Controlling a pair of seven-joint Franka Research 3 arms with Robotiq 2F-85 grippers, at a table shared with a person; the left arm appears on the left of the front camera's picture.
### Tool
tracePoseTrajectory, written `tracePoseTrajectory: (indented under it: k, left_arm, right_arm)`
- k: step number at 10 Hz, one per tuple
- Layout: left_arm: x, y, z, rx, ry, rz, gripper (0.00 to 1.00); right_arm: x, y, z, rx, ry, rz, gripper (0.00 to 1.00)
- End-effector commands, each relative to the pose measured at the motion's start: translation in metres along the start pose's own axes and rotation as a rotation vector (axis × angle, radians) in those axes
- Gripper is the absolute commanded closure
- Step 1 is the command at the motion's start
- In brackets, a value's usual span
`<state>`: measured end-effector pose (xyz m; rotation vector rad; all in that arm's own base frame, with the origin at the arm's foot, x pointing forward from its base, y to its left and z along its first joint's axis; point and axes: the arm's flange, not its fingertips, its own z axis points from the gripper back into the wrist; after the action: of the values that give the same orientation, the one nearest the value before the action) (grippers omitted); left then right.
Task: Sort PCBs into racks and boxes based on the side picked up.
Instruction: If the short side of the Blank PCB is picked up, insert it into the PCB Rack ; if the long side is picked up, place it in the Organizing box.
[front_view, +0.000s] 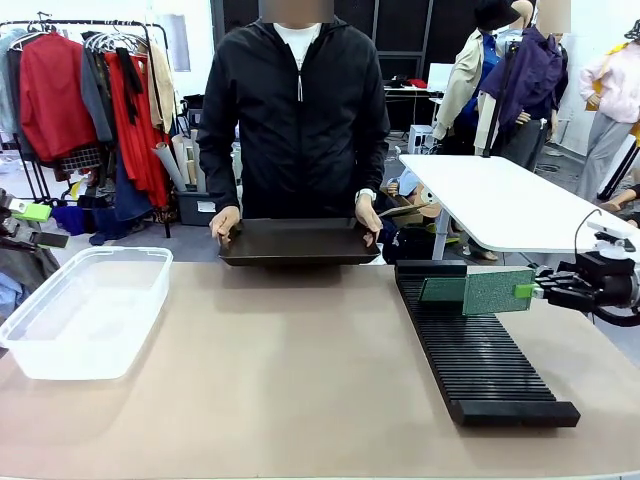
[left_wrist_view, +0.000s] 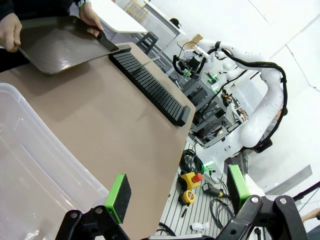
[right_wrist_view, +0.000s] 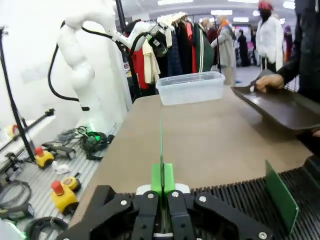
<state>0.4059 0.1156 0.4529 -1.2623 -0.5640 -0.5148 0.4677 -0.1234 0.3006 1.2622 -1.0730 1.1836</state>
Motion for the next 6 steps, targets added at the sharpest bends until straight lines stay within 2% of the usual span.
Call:
tracePoseTrajectory:
  k: [1, 3, 4, 6]
  left_arm:
    - [0.001, -0.001, 0.000, -0.003, -0.002, -0.005, 0.00]
    - [0.001, -0.001, 0.000, -0.003, -0.002, -0.005, 0.00]
    - [0.001, -0.001, 0.000, -0.003, -0.002, -0.005, 0.00]
    - [0.001, -0.001, 0.000, -0.003, -0.002, -0.005, 0.00]
  right_arm:
    - [-0.007, 0.003, -0.004, -0.042, -0.013, 0.132, 1.00]
    - [-0.016, -0.006, -0.014, -0.034, -0.010, 0.171, 1.00]
    - [-0.022, -0.011, -0.016, -0.022, 0.029, 0.188, 1.00]
    - [-0.035, -0.018, -0.017, -0.011, 0.017, 0.218, 1.00]
